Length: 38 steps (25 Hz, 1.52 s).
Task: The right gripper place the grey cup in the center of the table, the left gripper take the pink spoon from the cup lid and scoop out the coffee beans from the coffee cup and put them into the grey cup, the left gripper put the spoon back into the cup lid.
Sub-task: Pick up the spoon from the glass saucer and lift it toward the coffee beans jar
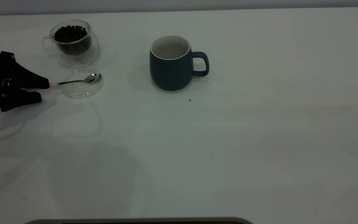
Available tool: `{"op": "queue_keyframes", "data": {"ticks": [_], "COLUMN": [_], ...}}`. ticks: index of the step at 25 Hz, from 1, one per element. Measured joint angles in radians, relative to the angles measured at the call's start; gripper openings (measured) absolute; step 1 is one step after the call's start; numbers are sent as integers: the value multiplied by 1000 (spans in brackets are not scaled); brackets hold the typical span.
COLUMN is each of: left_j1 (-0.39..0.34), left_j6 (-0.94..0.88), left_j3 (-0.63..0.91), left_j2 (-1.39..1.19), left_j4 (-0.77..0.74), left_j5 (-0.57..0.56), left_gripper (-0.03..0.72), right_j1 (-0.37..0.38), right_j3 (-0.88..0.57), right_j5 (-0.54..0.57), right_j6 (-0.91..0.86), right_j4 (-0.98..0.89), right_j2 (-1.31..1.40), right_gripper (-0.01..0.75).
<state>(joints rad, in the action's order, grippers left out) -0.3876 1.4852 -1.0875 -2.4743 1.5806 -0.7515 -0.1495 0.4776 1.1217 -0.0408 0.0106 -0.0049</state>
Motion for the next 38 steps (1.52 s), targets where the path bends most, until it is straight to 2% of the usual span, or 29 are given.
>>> {"op": "queue_keyframes", "data": {"ticks": [12,17,21,29,34,38], "left_j1": [0,-1,-1,-1,-1,-3], "left_j6": [5,5,8,-14,-30,-110], "left_j3": [0,0,-1,-1,-1,-1], "left_j2": [0,0,0,8,70,131], "left_j4": [33,34,38,28,-28,-86], "left_j5": [0,-1,-48,-53,-24,-21], "left_gripper": [360,223,141,141,134,134], "right_j1": [0,0,0,0,0,0], "right_j3": [0,0,0,0,0,0], "right_j5": [0,0,0,0,0,0], "right_j6": [0,0,0,0,0,0], "right_j4": [0,0,0,0,0,0], "right_j2": [0,0,0,0,0,0], "right_gripper": [456,456,456,456,456,456]}}
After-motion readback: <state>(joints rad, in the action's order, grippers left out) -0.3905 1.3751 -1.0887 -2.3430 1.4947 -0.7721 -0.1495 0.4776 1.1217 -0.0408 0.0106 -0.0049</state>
